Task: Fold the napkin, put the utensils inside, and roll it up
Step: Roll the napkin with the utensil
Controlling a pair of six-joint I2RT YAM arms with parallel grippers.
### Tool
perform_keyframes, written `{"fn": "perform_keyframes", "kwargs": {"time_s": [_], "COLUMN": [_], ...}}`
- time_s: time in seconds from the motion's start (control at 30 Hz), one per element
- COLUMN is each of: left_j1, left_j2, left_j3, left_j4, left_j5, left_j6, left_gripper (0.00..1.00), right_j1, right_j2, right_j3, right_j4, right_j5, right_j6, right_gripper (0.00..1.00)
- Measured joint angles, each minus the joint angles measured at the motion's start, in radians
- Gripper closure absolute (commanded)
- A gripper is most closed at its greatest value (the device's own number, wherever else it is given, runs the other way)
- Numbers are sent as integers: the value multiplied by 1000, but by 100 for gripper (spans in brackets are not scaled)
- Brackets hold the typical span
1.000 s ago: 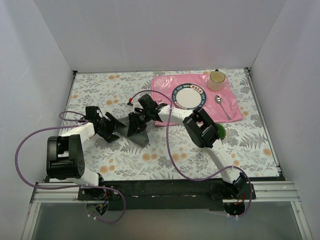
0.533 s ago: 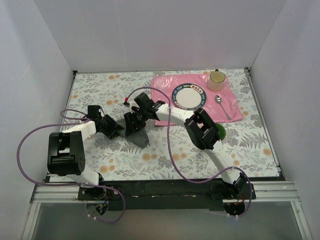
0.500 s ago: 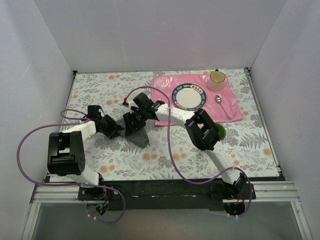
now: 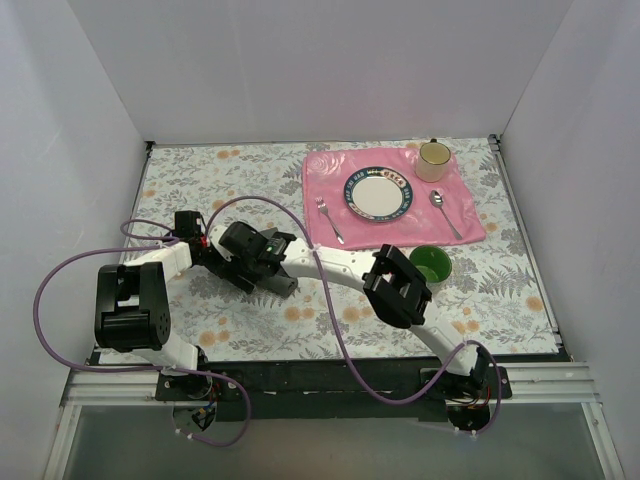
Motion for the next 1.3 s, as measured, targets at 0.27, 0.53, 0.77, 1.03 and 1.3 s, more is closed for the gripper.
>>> {"fn": "perform_keyframes", "kwargs": {"time_s": [0.27,0.53,0.77,1.03,1.3], "left_j1": [6,14,20,24,19], "left_j2": [2,6,-26,-36,-54], "left_j3": [0,0,-6,-23,-41], "left_j4": [-5,-6,1,35,29], "left_j5": [21,42,53,51,51], "left_j6": [-1,-2,-8,-38,-35], "left_gripper": [62,44,30,29,29], "right_j1": [5,-2,-66,-169,-325], "right_j2": [46,63,62,53,53], "right_j3": [12,10,10,-58,-204], "right_j4": [2,4,15,126,307], "right_j5": [131,127,-42,-474,-762], "right_j6": [-62,-74,3,200,460], "right_gripper": [31,58,69,69,69]}}
